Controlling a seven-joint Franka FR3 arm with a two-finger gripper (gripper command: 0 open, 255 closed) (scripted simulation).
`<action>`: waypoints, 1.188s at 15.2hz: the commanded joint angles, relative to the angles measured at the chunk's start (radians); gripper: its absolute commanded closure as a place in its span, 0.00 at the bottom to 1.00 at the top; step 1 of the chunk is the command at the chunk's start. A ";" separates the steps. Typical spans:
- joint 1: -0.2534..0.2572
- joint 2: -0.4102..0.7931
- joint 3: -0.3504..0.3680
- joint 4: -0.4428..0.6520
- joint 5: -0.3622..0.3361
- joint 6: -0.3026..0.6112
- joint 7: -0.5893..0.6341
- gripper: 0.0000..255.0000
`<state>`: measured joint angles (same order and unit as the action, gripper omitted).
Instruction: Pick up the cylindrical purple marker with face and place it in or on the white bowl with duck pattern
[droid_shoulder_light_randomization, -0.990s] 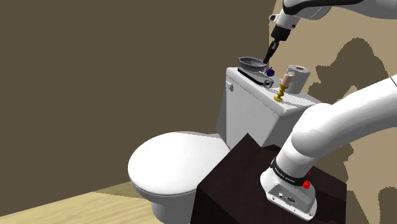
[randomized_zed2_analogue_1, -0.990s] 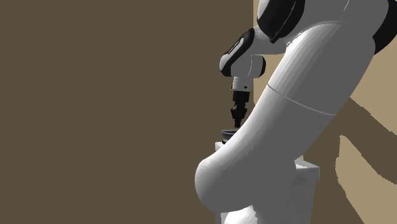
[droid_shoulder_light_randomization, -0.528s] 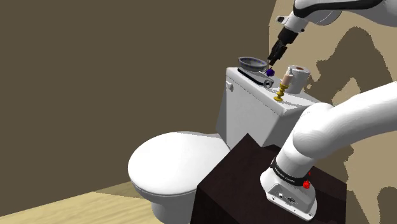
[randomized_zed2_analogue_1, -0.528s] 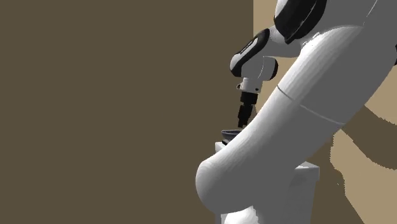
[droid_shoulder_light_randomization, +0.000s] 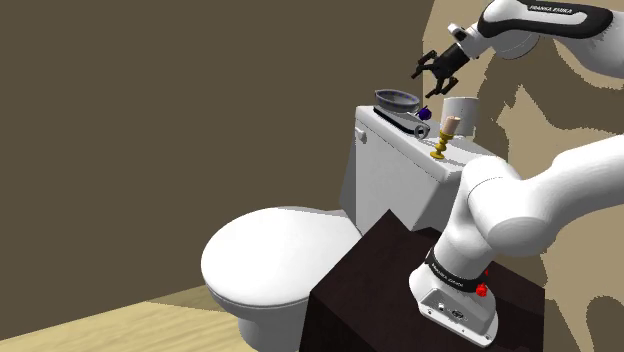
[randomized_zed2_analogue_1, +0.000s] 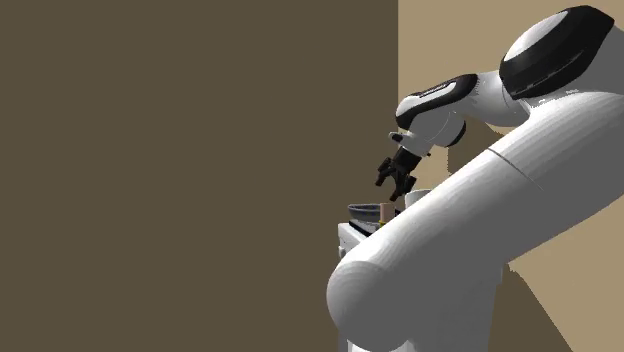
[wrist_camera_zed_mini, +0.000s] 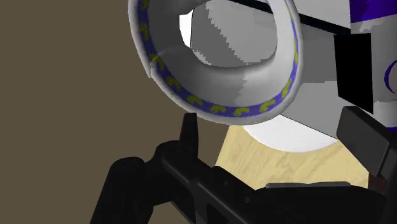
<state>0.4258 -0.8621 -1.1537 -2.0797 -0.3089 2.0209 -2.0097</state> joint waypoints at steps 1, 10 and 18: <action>0.127 -0.027 -0.248 0.203 0.057 -0.317 -0.165 0.00; -0.129 -0.083 0.019 -0.109 -0.147 -0.021 -0.179 0.00; -0.120 -0.105 -0.026 -0.172 -0.213 0.021 -0.173 0.00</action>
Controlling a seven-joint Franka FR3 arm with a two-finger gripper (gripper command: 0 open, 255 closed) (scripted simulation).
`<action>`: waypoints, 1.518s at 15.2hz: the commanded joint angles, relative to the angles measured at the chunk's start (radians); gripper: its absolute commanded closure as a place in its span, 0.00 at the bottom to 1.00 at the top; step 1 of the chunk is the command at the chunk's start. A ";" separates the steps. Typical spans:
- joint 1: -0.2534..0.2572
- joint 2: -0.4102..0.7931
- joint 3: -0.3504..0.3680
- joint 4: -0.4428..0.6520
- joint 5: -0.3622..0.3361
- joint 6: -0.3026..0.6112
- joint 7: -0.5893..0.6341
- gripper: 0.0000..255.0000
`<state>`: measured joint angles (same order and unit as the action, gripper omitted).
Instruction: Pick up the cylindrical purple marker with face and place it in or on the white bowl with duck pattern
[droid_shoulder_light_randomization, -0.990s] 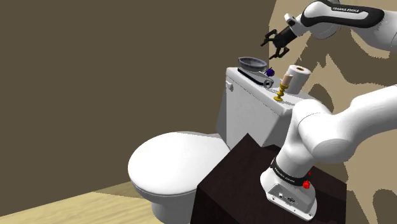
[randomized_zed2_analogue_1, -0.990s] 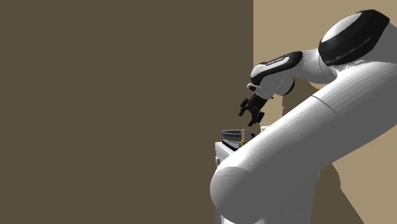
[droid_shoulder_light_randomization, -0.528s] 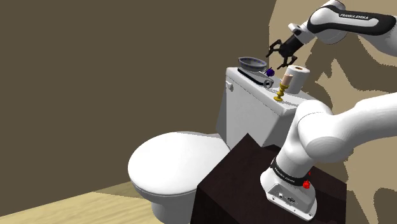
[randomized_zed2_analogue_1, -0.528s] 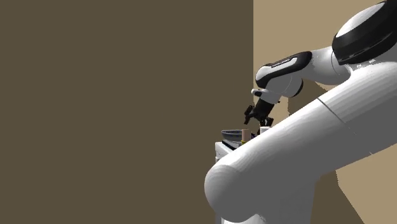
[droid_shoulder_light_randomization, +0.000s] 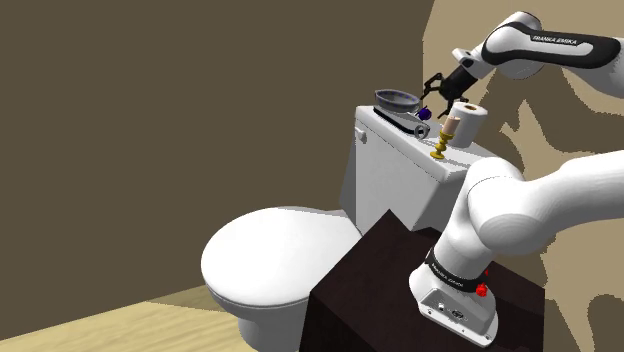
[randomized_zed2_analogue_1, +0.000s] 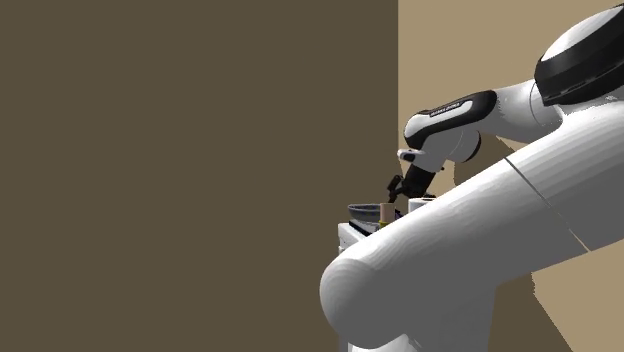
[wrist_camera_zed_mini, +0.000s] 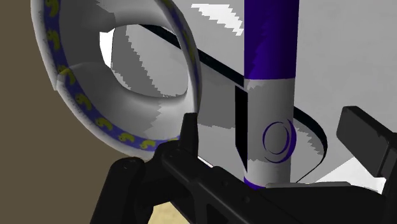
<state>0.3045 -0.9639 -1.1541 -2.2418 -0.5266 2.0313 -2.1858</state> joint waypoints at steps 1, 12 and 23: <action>0.010 0.000 -0.040 -0.021 -0.003 0.031 0.007 0.00; 0.009 -0.002 -0.038 -0.022 -0.003 0.030 0.008 1.00; 0.012 0.002 -0.005 0.016 0.018 -0.013 0.013 1.00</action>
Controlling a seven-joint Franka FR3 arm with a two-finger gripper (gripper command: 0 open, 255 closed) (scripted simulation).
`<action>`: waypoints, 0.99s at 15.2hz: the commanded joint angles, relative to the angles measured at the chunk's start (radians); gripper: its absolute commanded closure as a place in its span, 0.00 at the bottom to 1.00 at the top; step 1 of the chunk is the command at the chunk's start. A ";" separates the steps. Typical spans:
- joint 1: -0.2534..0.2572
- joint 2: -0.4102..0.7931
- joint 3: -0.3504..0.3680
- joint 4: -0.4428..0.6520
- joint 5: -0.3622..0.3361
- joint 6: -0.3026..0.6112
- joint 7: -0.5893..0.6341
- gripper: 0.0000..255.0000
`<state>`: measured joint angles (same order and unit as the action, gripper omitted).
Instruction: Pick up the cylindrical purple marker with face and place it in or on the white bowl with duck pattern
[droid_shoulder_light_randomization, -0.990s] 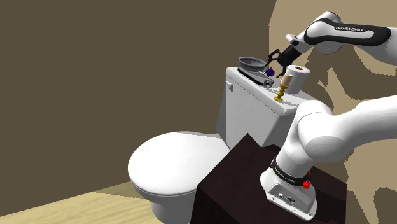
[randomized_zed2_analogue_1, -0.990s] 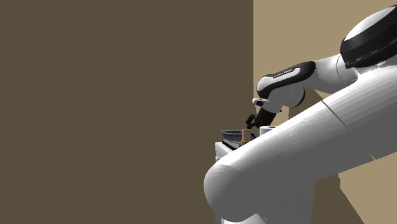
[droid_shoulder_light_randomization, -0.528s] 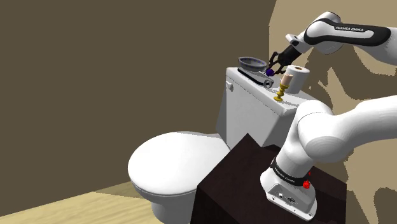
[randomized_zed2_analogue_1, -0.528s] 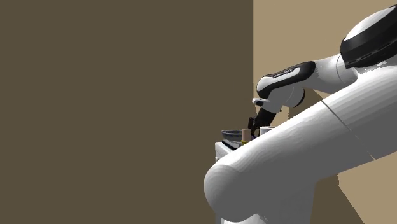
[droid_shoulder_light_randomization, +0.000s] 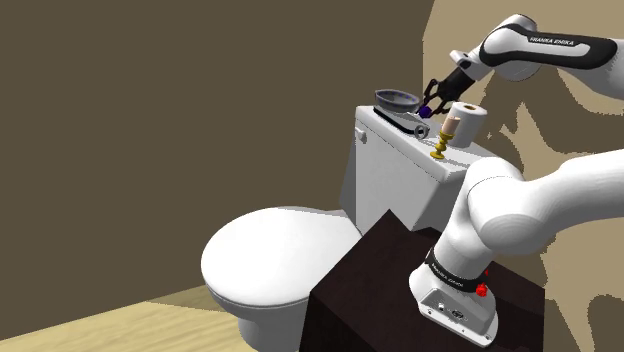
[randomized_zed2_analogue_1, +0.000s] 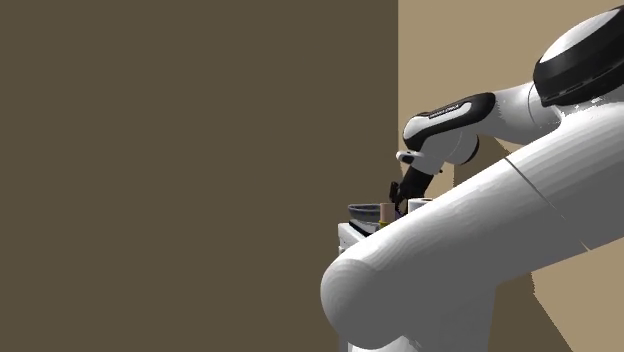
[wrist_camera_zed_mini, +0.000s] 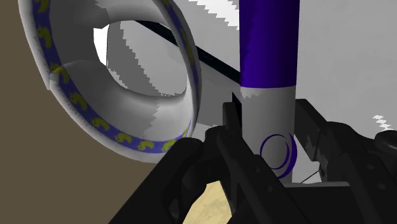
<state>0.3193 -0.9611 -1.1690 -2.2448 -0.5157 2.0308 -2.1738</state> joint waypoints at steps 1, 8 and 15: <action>-0.002 0.000 0.018 0.029 0.012 -0.023 0.002 1.00; 0.006 0.012 0.069 0.104 0.048 -0.098 0.011 1.00; 0.022 0.032 0.111 0.188 0.081 -0.172 0.019 1.00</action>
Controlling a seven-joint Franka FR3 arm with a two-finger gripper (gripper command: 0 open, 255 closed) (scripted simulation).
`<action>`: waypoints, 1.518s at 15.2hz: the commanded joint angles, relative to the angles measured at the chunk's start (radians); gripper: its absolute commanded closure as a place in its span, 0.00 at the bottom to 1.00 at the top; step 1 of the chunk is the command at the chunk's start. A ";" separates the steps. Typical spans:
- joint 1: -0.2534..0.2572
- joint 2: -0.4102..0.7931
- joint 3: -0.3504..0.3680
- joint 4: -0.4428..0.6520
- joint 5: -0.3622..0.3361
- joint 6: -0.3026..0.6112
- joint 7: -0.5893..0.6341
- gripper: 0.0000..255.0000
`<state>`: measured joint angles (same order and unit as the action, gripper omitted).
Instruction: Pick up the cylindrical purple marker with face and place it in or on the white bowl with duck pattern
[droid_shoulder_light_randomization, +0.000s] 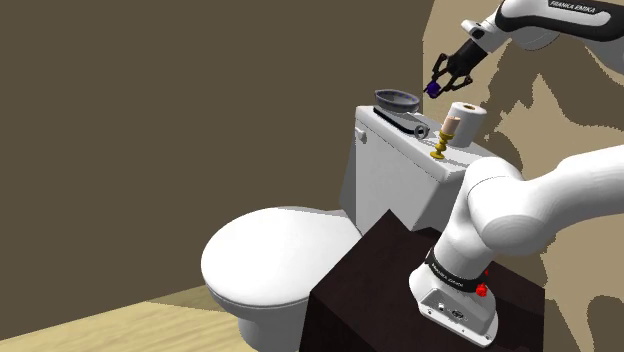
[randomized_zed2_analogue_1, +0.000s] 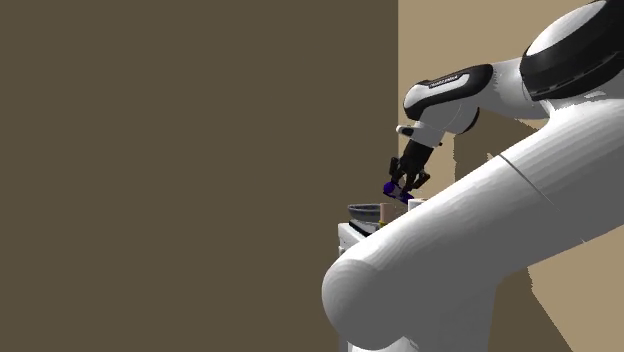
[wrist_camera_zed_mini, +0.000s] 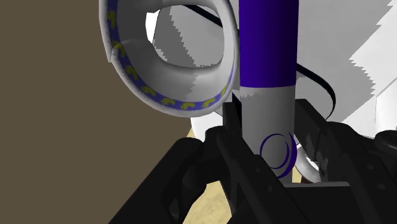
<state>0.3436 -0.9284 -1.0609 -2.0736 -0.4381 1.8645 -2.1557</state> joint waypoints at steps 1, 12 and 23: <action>0.001 0.003 0.009 0.029 0.008 -0.017 0.002 1.00; 0.088 0.079 0.016 0.174 0.056 -0.078 0.025 1.00; 0.361 0.227 -0.163 0.291 0.099 0.032 0.070 1.00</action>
<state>0.7064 -0.6990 -1.2222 -1.7672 -0.3359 1.8817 -2.0878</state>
